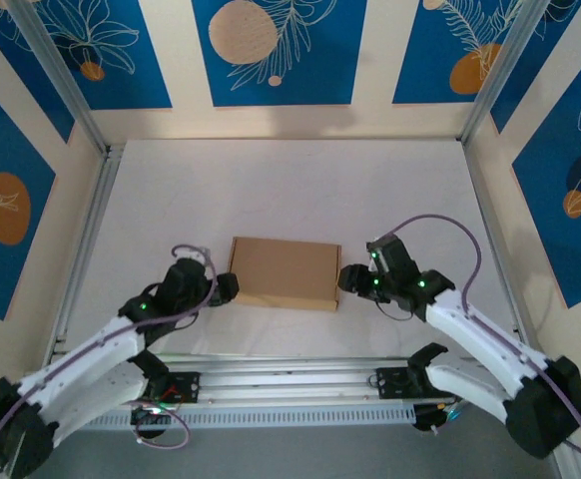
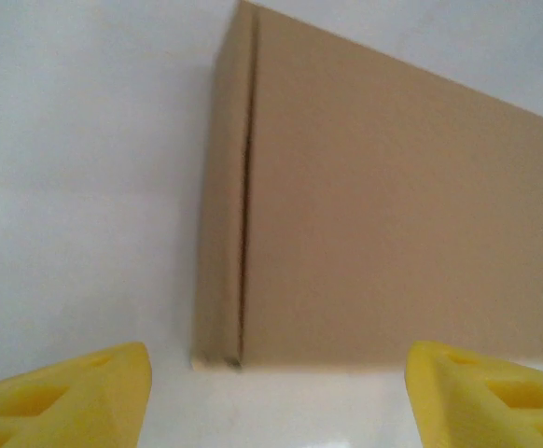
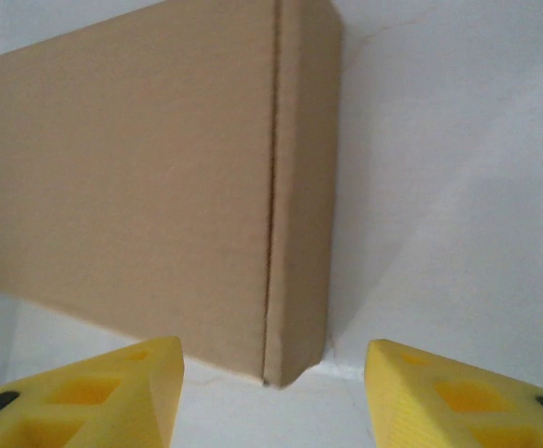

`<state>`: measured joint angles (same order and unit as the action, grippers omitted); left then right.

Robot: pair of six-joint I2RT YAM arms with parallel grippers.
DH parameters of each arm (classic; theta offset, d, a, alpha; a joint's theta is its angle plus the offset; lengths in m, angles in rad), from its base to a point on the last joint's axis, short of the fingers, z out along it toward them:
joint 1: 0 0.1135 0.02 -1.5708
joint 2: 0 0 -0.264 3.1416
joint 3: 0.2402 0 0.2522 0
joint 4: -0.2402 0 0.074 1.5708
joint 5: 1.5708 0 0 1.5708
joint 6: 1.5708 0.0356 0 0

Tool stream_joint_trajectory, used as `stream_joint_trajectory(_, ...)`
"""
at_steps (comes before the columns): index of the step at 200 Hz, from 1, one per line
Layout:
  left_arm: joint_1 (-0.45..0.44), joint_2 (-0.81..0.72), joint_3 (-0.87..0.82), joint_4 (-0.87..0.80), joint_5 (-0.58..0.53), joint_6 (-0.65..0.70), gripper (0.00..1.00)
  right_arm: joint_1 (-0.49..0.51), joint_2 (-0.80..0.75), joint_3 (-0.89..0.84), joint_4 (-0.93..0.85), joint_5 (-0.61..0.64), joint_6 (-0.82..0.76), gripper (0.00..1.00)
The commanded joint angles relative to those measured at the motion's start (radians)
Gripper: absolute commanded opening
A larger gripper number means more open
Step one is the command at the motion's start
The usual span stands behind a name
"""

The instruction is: Fold the paper box

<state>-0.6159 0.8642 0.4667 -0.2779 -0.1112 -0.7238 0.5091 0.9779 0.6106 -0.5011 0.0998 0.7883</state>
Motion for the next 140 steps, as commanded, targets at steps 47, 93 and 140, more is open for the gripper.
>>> stream_joint_trajectory(47,0.076,0.297,0.059,0.308,0.153,0.081,0.69,-0.076,0.310,0.091,0.129,-0.181,0.032,0.55)
stream_joint_trajectory(93,0.077,0.377,0.013,0.472,0.245,0.017,0.63,-0.086,0.483,0.173,0.180,-0.221,0.022,0.47)
stream_joint_trajectory(140,0.080,0.427,0.013,0.580,0.285,-0.021,0.63,-0.110,0.565,0.267,0.143,-0.217,-0.002,0.41)
